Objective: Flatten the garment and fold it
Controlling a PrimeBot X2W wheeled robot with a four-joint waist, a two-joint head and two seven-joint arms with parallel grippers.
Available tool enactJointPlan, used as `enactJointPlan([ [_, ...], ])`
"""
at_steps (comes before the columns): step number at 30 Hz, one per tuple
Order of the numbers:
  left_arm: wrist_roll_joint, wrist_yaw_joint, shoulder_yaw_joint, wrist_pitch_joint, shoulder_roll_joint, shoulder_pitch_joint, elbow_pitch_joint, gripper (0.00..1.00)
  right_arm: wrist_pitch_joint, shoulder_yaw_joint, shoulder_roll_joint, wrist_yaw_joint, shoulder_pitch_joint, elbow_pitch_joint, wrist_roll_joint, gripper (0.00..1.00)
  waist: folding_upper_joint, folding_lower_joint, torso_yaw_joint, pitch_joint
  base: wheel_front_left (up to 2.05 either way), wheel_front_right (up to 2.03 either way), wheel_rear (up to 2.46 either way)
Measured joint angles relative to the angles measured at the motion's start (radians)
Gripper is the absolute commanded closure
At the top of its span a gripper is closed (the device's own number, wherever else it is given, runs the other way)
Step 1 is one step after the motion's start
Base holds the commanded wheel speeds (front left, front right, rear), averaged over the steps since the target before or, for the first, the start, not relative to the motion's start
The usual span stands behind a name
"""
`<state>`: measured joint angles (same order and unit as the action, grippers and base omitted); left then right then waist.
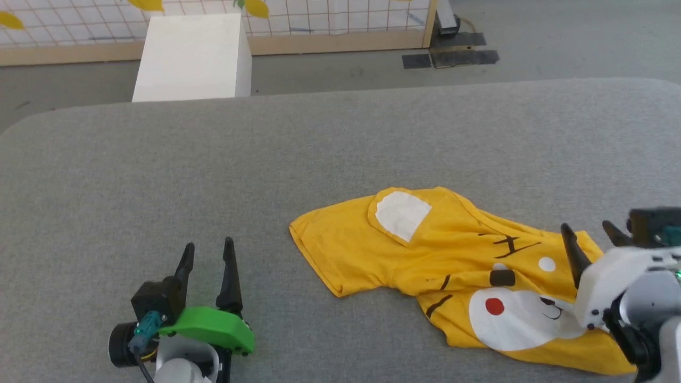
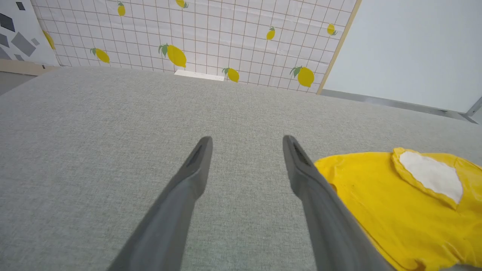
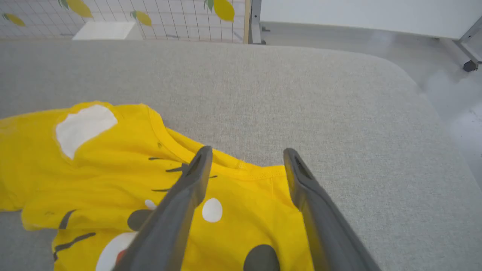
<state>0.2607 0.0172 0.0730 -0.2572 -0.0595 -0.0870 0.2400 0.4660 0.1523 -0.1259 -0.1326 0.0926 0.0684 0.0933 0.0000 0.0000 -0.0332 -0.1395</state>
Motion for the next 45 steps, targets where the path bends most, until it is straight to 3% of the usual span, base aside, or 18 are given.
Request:
enactJointPlan([
  [10, 0.000, -0.007, 0.021, 0.000, 0.001, -0.058, -0.002, 0.00, 0.287, -0.130, -0.178, 0.000, 0.227, -0.334, 0.053, 0.00, 0.0000, 0.0000, 0.057, -0.078, 0.00, 0.00, 0.00],
  [15, 0.000, -0.008, 0.029, 0.000, 0.002, -0.079, -0.002, 0.00, 0.422, -0.247, -0.271, 0.001, 0.286, -0.390, 0.146, 0.00, 0.0000, 0.0000, 0.088, -0.117, 0.00, 0.00, 0.00],
  [16, 0.000, -0.008, 0.029, 0.000, 0.002, -0.081, -0.001, 0.00, 0.448, -0.288, -0.300, 0.001, 0.300, -0.390, 0.169, 0.22, 0.0000, 0.0000, 0.094, -0.124, 0.00, 0.00, 0.00],
  [17, 0.000, -0.008, 0.030, 0.000, 0.003, -0.084, -0.001, 0.00, 0.461, -0.317, -0.327, 0.001, 0.313, -0.390, 0.189, 0.56, 0.0000, 0.0000, 0.099, -0.130, 0.00, 0.00, 0.00],
  [18, 0.000, -0.008, 0.030, 0.000, 0.003, -0.085, -0.001, 0.00, 0.466, -0.336, -0.344, 0.001, 0.322, -0.390, 0.202, 1.00, 0.0000, 0.0000, 0.103, -0.135, 0.00, 0.00, 0.00],
  [21, 0.000, -0.008, 0.030, 0.000, 0.003, -0.089, -0.001, 0.00, 0.419, -0.367, -0.369, 0.000, 0.358, -0.392, 0.209, 1.00, 0.0000, 0.0000, 0.114, -0.149, 0.00, 0.00, 0.00],
  [25, 0.000, -0.008, 0.034, 0.000, 0.004, -0.101, -0.001, 0.00, 0.277, -0.394, -0.360, 0.000, 0.450, -0.424, 0.142, 1.00, 0.0000, 0.0001, 0.124, -0.162, 0.00, 0.00, 0.00],
  [30, 0.000, -0.009, 0.037, 0.000, 0.004, -0.112, 0.000, 0.00, 0.062, -0.381, -0.305, 0.000, 0.635, -0.453, 0.015, 1.00, 0.0000, 0.0000, 0.138, -0.169, 0.00, 0.00, 0.00],
  [34, 0.000, -0.014, 0.042, 0.000, 0.005, -0.115, 0.004, 0.00, -0.049, -0.354, -0.244, 0.000, 0.713, -0.534, -0.051, 1.00, 0.0000, 0.0001, 0.151, -0.169, 0.00, 0.00, 0.00],
  [36, 0.002, -0.015, 0.044, 0.000, 0.005, -0.115, 0.008, 0.00, -0.072, -0.352, -0.212, 0.000, 0.712, -0.588, -0.050, 0.52, 0.0000, 0.0001, 0.155, -0.164, 0.00, 0.00, 0.00],
  [37, 0.002, -0.015, 0.046, 0.000, 0.005, -0.114, 0.010, 0.00, -0.081, -0.354, -0.198, 0.000, 0.709, -0.617, -0.047, 0.00, 0.0000, 0.0001, 0.157, -0.160, 0.00, 0.00, 0.00],
  [41, 0.003, -0.015, 0.047, 0.000, 0.005, -0.108, 0.016, 0.00, -0.148, -0.331, -0.163, 0.000, 0.674, -0.671, -0.002, 0.00, 0.0000, 0.0001, 0.158, -0.137, 0.00, 0.00, 0.00],
  [45, 0.005, -0.015, 0.042, 0.000, 0.005, -0.090, 0.021, 0.00, -0.240, -0.286, -0.133, 0.000, 0.590, -0.645, 0.063, 0.00, 0.0000, 0.0000, 0.150, -0.107, 0.00, 0.00, 0.00],
])
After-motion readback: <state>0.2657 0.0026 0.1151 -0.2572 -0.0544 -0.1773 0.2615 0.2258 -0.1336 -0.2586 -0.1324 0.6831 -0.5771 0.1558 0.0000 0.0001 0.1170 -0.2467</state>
